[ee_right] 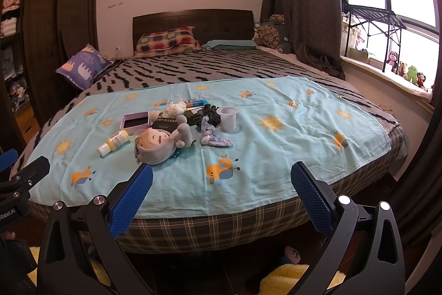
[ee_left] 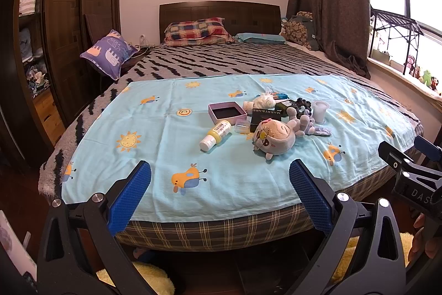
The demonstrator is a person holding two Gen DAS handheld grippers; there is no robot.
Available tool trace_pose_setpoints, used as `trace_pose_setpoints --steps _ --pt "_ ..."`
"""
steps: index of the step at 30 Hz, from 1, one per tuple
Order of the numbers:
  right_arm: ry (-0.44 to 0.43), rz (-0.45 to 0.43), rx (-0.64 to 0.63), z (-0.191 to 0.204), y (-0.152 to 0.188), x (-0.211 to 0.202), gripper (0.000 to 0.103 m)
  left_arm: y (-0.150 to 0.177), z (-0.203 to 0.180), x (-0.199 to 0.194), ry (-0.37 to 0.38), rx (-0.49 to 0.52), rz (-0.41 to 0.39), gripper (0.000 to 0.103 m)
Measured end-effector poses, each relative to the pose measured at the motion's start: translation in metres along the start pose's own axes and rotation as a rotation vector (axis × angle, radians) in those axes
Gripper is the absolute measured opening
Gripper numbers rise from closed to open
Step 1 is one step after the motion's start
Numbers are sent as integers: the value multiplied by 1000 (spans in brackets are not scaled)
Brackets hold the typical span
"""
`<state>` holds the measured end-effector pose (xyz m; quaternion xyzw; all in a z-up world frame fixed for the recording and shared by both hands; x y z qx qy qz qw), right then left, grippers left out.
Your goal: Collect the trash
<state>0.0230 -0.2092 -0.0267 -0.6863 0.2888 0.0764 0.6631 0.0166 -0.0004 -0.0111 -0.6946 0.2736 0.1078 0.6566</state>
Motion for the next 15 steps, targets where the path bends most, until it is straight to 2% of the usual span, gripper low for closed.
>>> trace_pose_setpoints --steps 9,15 --pt "-4 -22 -14 1 0 -1 100 0 1 0 0 0 -1 95" --pt "-62 -22 7 1 -1 4 100 0 8 1 7 -9 -18 95"
Point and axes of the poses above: each gripper's, at about its wrist camera, not at the fingertips, and x roughly the way its jaws point, z to its left, y to its underside, the point moved 2 cm from there along x, roughly the way its jaws point, and after that the axes turned 14 degrees about y, right-handed, at the moved point
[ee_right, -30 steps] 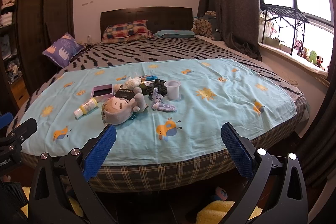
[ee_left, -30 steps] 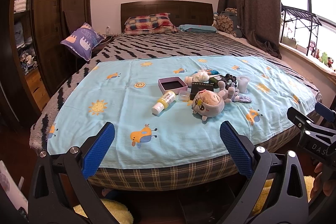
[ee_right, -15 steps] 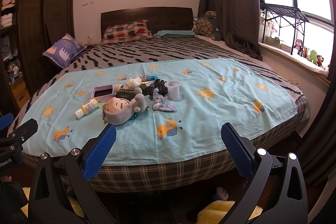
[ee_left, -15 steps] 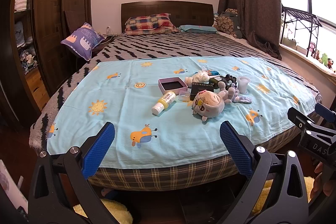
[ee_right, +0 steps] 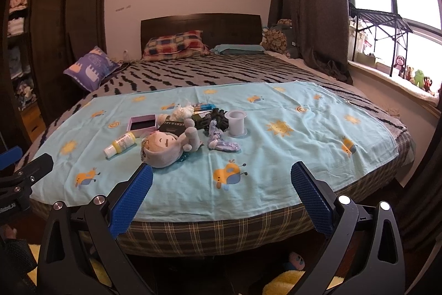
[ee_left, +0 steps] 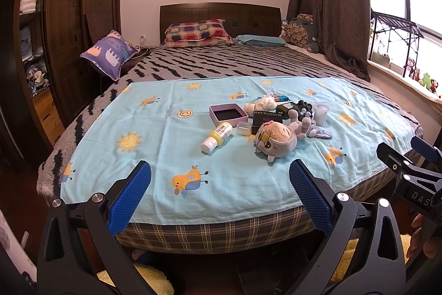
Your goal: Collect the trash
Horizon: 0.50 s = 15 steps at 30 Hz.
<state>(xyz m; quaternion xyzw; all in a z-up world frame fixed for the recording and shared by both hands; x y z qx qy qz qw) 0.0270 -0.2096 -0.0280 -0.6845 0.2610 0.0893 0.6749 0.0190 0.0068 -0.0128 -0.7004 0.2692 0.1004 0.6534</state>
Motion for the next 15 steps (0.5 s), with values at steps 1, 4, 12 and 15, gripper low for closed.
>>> trace_pose_setpoints --steps 1,4,12,15 --pt "-7 1 8 -1 0 1 100 0 3 0 3 -5 -6 95" --pt "-20 3 28 -1 0 7 100 0 9 4 -1 -17 -9 95" --pt "-60 56 39 -2 6 37 100 5 19 28 28 -34 22 95" --pt "-54 95 24 1 12 52 100 9 20 44 13 -3 56 95"
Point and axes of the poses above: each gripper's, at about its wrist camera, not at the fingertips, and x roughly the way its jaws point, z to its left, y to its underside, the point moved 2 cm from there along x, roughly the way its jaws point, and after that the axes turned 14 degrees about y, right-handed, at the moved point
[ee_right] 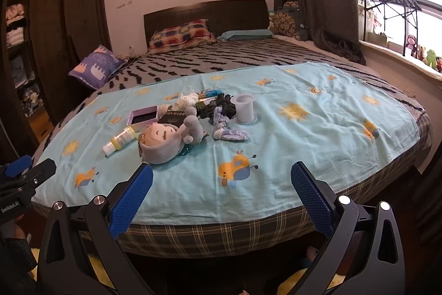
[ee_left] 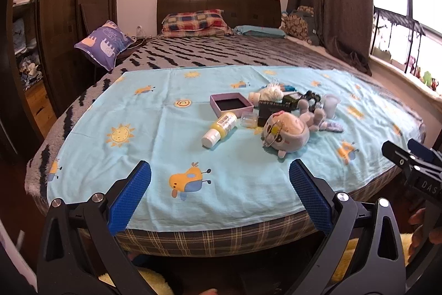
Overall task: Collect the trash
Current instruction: 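Grasp the yellow lotion bottle with the left tool while the right tool grasps the blue-white cloth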
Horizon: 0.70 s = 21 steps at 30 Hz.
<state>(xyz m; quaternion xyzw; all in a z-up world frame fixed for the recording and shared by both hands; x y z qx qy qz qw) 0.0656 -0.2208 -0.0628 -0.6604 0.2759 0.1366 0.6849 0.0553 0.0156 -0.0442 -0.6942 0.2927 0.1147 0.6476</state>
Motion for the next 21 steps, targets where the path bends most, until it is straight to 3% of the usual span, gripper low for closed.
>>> trace_pose_setpoints --steps 7,11,13,16,18,21 --pt "8 27 -42 14 1 31 100 3 21 38 25 -28 70 95" --pt "15 38 -33 11 -7 58 99 0 31 61 -23 2 103 95" --pt "28 67 -26 8 -8 79 90 0 34 77 -43 29 126 95" --pt "13 113 -19 7 -6 105 80 0 42 96 -7 2 156 91" --pt "3 119 -22 10 -5 116 76 2 47 113 27 -19 180 86" --pt "-9 110 -24 14 -7 130 75 4 48 134 17 -6 209 78"
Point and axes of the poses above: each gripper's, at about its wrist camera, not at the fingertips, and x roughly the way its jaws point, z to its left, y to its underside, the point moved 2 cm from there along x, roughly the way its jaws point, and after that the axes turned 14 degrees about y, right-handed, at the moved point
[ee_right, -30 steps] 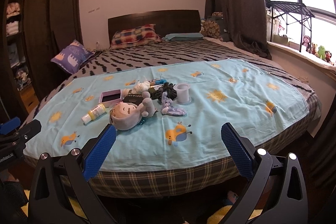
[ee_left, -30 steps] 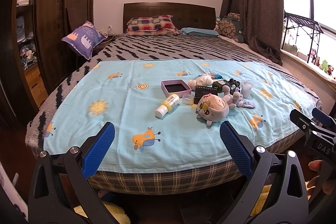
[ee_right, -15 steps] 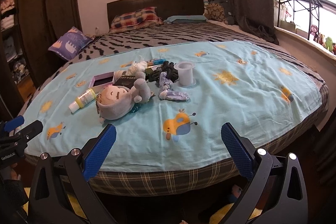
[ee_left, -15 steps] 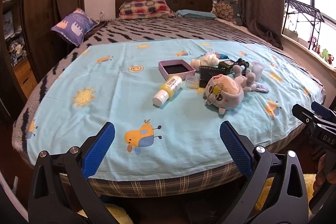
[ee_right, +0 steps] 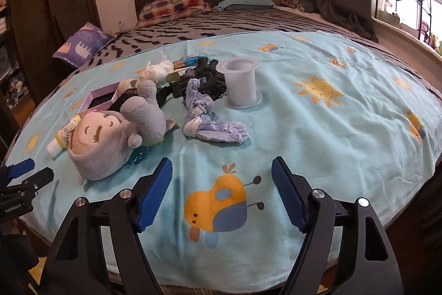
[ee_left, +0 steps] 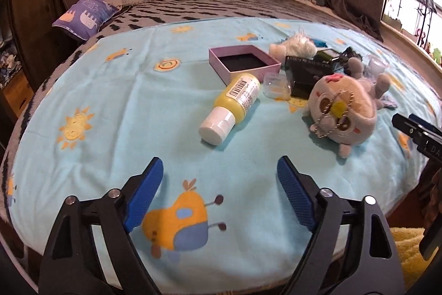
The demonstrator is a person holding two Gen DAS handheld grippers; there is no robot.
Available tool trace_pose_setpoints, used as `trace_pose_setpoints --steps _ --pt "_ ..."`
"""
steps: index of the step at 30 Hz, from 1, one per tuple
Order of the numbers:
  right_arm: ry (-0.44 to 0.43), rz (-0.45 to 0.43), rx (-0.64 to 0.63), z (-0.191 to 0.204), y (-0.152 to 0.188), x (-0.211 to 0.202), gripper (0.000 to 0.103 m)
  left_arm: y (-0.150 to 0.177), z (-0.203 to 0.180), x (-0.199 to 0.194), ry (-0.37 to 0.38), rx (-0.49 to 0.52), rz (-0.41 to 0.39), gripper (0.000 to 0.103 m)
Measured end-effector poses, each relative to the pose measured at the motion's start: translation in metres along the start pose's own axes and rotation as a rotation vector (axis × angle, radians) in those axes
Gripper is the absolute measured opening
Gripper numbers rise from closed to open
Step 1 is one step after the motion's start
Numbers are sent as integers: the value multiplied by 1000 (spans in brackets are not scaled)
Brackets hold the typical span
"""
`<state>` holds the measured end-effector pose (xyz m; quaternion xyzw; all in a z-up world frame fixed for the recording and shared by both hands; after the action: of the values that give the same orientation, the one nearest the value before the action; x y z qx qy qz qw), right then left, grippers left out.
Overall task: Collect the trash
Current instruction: 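Grasp the yellow lotion bottle with the left tool while the right tool grasps the blue-white cloth, then lower both tools to the floor bin and open them to drop the items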
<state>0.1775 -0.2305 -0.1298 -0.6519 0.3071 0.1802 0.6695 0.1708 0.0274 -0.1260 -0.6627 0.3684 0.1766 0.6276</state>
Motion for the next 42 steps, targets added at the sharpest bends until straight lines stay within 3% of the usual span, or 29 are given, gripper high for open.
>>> trace_pose_setpoints --steps 9,12,14,18,21,25,34,42 --pt "-6 -21 -8 10 -23 30 75 -23 7 31 -3 9 -8 78" --pt "-15 -27 -20 19 -29 36 75 -31 7 39 11 13 -10 74" --pt "-22 -26 -29 23 -32 40 67 -35 6 44 17 21 -9 67" --pt "-33 -22 -52 29 -33 43 38 -38 5 47 46 31 -8 49" --pt "-36 -18 -56 28 -31 39 31 -37 6 45 60 22 -8 39" --pt "-72 -7 -52 23 -24 27 29 -30 7 38 87 -15 -16 31" --pt "-74 9 -51 8 11 -17 29 2 -5 3 126 -34 -12 31" --pt "-75 1 -77 -2 49 -65 29 49 -27 -42 184 -20 -1 30"
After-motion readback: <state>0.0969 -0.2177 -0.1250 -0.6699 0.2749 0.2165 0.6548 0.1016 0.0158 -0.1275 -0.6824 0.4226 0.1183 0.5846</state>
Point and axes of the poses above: each gripper's, at about its wrist camera, not at the fingertips, and x roughly the way its jaws point, z to its left, y to its underside, the point moved 2 cm from there along x, roughly the way its jaws point, and after that the axes turned 14 degrees about y, right-handed, at the moved point
